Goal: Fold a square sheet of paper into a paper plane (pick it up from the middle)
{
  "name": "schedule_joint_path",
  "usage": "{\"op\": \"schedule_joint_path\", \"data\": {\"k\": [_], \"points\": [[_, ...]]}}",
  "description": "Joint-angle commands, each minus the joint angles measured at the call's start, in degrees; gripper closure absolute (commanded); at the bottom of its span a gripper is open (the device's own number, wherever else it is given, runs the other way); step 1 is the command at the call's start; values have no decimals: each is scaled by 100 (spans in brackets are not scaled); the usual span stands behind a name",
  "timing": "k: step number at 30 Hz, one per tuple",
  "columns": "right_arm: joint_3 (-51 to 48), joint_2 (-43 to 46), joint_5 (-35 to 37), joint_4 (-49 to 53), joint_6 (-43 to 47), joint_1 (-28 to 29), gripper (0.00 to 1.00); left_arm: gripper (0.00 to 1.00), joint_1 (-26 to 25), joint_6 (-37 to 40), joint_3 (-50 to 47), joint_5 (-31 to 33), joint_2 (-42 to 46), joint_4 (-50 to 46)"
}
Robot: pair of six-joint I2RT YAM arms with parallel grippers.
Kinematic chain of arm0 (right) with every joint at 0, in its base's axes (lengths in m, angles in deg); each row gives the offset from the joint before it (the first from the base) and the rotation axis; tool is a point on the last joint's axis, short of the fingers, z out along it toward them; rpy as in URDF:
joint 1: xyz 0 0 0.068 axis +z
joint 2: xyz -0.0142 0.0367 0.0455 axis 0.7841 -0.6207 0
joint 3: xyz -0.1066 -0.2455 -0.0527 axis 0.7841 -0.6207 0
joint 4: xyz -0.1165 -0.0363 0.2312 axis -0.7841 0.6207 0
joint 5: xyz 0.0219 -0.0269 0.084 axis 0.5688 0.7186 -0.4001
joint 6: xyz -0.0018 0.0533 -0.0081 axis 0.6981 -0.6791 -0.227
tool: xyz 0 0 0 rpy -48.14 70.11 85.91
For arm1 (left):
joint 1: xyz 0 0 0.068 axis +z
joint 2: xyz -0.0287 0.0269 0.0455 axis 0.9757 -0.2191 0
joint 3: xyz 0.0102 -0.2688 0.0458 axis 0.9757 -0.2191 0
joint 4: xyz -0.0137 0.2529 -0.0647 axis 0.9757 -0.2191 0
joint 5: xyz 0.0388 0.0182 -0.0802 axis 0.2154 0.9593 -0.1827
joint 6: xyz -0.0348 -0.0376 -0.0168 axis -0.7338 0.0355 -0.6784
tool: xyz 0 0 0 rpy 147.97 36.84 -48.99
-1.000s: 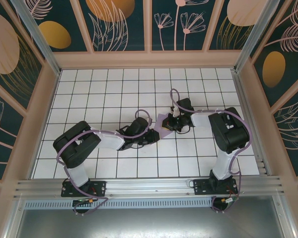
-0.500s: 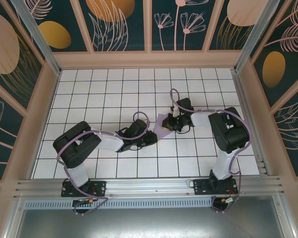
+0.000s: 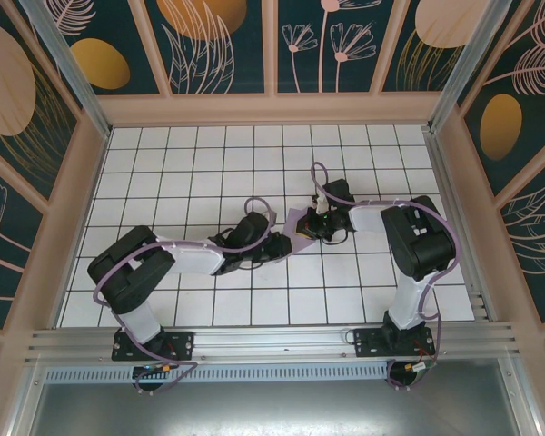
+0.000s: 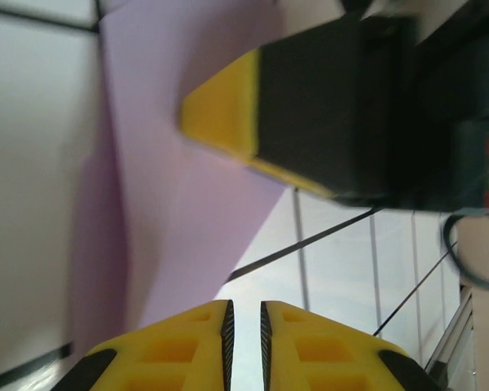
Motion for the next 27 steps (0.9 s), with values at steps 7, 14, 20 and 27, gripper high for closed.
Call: {"op": "schedule_joint_path", "data": {"k": [7,14,20,27], "points": [[-149,-509,799,565,181,-37,100,83,68,375,630,8,-614,-610],[-150,-525,799,588,189,-36,100,85,65,257,492,-211,-741,-575],[-144,-542,825,618,181,-41,100,85,70,67,202,-250,-680,-618],[-133,-583,843,653,189,-49,100,85,61,-57,-89,-176,-566,-636]]}}
